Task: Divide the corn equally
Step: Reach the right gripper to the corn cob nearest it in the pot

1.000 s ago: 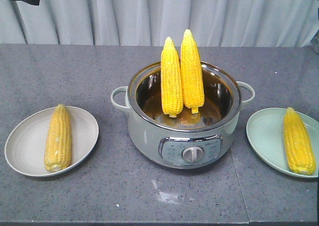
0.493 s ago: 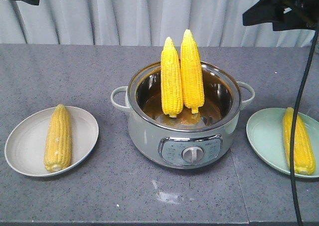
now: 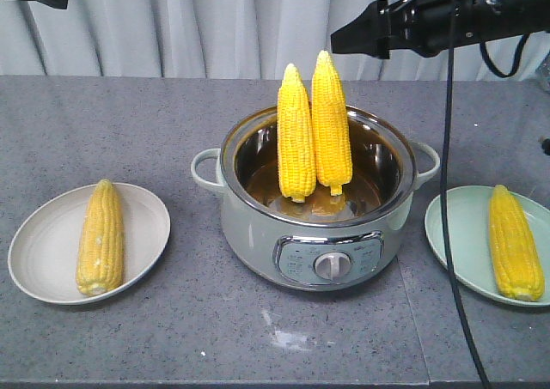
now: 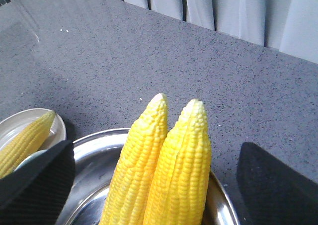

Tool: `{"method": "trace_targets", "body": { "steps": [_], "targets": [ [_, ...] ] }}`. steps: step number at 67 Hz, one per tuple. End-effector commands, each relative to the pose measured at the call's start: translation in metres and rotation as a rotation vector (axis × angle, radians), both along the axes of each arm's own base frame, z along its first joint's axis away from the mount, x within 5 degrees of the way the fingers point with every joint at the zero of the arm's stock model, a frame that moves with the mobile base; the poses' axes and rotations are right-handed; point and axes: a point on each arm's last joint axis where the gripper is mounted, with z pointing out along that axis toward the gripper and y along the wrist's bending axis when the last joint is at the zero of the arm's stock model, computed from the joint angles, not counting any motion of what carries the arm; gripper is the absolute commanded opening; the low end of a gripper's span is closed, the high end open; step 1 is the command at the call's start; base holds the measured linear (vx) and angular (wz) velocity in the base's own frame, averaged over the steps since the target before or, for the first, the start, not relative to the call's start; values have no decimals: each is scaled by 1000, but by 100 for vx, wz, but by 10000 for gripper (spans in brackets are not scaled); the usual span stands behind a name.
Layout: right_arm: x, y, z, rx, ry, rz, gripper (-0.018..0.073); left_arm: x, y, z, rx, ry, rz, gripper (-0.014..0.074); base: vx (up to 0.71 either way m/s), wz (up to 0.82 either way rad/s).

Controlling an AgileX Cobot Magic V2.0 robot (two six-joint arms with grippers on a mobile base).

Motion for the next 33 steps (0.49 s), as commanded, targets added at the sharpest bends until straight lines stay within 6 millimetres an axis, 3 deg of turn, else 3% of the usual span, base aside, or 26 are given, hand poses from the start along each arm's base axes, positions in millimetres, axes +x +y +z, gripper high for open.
{"method": "trace_targets", "body": {
  "steps": [1,22,33],
  "targets": [
    [-1,8,20,20,-118,-16,605,-12,3,20,-28,-106,5,552,0,0],
    [21,11,-12,-15,-78,-42,594,-12,3,20,-28,-106,5,552,0,0],
    [25,12,-19,-16,-60,-39,594,-12,3,20,-28,-106,5,552,0,0]
  ]
}}
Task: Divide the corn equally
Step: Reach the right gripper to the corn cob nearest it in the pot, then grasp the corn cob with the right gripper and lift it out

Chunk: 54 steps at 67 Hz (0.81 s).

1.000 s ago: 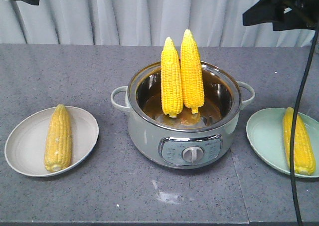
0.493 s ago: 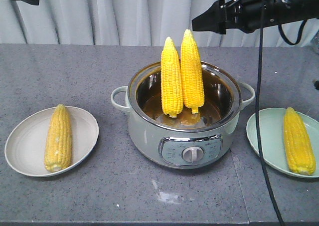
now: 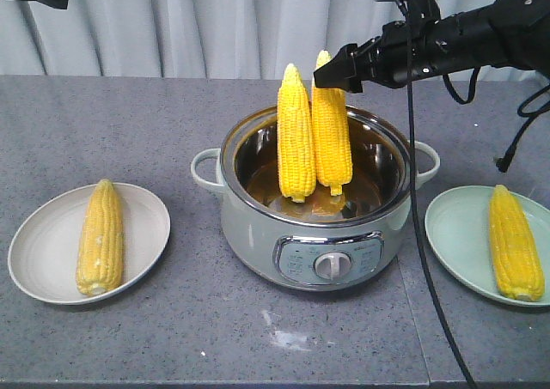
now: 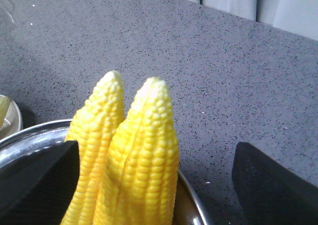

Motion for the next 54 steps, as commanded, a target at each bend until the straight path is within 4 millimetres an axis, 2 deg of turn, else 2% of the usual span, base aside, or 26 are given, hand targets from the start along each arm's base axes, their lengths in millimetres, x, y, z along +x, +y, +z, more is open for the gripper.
{"method": "trace_targets", "body": {
  "steps": [1,54],
  "targets": [
    [-8,-1,33,44,-95,-21,594,-12,3,20,-28,-106,5,552,0,0],
    [-1,5,15,71,-46,36,591,-12,3,20,-28,-106,5,552,0,0]
  ]
}}
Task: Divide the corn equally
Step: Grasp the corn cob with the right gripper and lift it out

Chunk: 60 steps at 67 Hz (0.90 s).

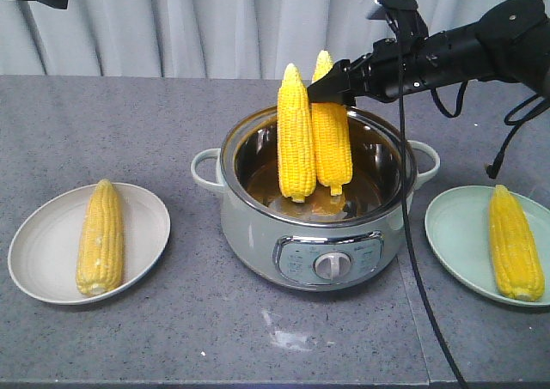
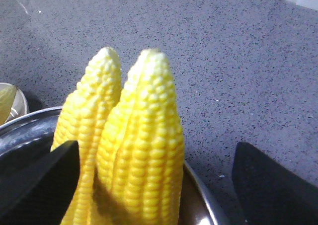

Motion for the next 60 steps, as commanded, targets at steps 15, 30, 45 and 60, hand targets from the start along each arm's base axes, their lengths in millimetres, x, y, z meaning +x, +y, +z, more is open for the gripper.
{"method": "trace_targets", "body": {
  "steps": [15,30,45,60],
  "targets": [
    [-10,5,37,46,-106,13,488,-12,3,20,-28,-106,5,552,0,0],
    [-13,21,36,22,-121,57,274,-12,3,20,-28,-106,5,552,0,0],
    [-14,22,38,25,-124,58,97,-12,3,20,-28,-106,5,552,0,0],
    [-20,22,49,29,-146,62,12,-12,3,20,-28,-106,5,552,0,0]
  ]
}}
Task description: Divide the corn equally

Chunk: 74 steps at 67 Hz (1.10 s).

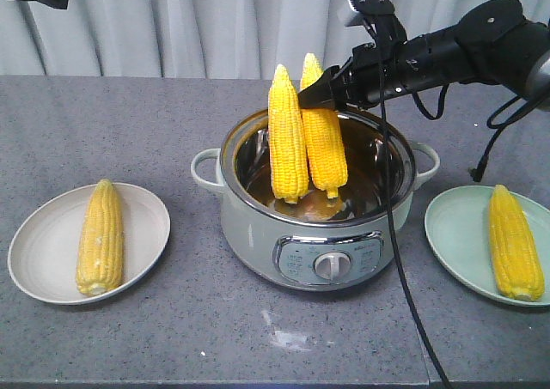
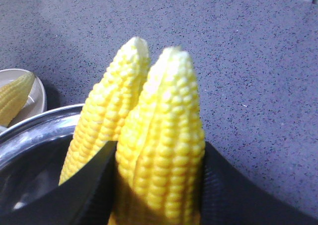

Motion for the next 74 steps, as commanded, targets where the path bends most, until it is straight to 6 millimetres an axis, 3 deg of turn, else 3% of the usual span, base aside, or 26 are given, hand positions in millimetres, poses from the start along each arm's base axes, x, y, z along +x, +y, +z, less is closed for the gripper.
{"method": "trace_targets", "body": {
  "steps": [1,20,26,37,52,62,74],
  "targets": [
    [-15,-2,49,56,-122,-11,10,-12,3,20,-28,-106,5,552,0,0],
    [-45,-19,108,74,-278,-63,5,-12,3,20,-28,-106,5,552,0,0],
    [-58,-36,131,71,-339,-105,5,-12,3,20,-28,-106,5,552,0,0],
    [-78,-85,160,72,-353,-273,5,-12,3,20,-28,-106,5,552,0,0],
    [-115,-142,176,-158,-303,-485,5,-12,3,20,-28,-106,5,552,0,0],
    [-137,-161,179,-357,-245,-627,5,-12,3,20,-28,-106,5,552,0,0],
    [-161,-169,183,-447,-151,-734,5,-12,3,20,-28,-106,5,552,0,0]
  ]
}}
